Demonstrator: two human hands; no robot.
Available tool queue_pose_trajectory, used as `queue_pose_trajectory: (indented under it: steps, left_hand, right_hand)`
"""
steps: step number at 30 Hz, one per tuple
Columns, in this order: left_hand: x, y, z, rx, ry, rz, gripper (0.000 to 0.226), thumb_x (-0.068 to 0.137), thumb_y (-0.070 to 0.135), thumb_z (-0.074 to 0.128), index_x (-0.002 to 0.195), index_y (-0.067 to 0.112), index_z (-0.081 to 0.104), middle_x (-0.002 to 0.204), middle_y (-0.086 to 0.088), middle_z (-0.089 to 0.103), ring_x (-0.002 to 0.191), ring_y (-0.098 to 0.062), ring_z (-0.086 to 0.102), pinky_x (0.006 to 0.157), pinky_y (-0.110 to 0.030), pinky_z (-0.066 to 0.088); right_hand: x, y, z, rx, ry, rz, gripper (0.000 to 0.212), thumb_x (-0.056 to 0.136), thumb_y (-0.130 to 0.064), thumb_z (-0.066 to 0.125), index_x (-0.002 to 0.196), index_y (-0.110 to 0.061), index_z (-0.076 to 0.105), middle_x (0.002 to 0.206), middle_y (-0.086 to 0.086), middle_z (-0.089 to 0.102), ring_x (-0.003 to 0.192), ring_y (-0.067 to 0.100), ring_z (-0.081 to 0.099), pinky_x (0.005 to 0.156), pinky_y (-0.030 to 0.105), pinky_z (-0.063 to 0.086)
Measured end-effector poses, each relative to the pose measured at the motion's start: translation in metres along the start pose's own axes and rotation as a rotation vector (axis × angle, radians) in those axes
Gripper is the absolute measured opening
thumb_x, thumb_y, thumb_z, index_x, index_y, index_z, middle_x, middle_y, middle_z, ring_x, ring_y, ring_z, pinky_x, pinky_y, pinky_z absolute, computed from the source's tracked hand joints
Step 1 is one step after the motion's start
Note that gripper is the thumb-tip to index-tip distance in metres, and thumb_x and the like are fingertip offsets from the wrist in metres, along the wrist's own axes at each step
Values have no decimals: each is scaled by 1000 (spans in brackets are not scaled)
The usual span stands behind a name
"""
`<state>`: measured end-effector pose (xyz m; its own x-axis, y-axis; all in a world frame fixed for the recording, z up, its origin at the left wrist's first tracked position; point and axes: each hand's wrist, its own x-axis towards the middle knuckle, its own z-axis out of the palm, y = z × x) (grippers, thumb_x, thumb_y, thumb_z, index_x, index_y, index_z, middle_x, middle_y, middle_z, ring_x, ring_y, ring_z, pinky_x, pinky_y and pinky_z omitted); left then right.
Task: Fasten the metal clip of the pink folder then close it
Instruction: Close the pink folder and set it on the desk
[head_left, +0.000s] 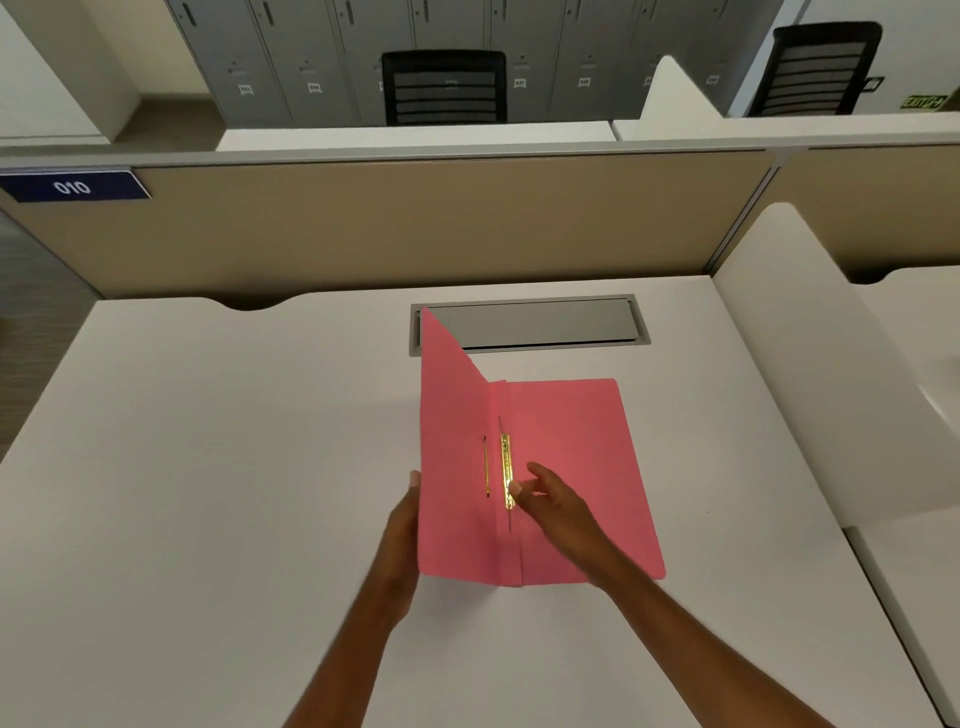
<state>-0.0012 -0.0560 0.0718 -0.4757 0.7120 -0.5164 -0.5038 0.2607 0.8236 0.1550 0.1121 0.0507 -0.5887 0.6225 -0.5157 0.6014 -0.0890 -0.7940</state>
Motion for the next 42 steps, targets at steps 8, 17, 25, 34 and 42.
queue_pose_trajectory:
  steps: [8,17,25,34,42]
  left_hand:
    - [8,-20,60,309,-186,128,57,103,67,41,159,60,32,169,32,35,160,-1,33,127,-29,34]
    - [43,-82,78,1059,-266,231,88,99,75,45,170,46,2,181,15,-8,169,-22,-13,137,-57,7]
    - [55,-114,84,1434,-194,180,85,107,44,51,172,31,-2,181,1,-20,168,-31,-21,137,-49,-4]
    - [55,-133,83,1483,-112,226,88,106,42,52,171,33,-7,173,5,-32,160,-28,-34,134,-44,-11]
    - [44,-113,96,1060,43,215,58,107,12,48,164,20,40,182,-6,7,170,-30,6,136,-45,24]
  right_hand:
    - [-37,-40,-26,537,-26,-25,95,86,-88,46,161,-31,39,158,-8,53,143,18,56,121,46,47]
    - [-35,-20,-90,146,231,-76,61,97,-36,76,151,-39,46,138,-6,69,117,23,72,97,52,64]
    - [3,49,-101,-257,365,38,79,98,-22,72,162,-28,26,149,8,57,124,35,67,92,46,61]
    - [11,101,-61,-1053,198,13,117,89,-89,33,167,-16,-16,174,18,-26,163,40,-19,129,57,-11]
    - [11,114,-54,-1111,66,-26,112,93,-87,23,165,-14,-22,174,16,-26,163,38,-19,135,57,-2]
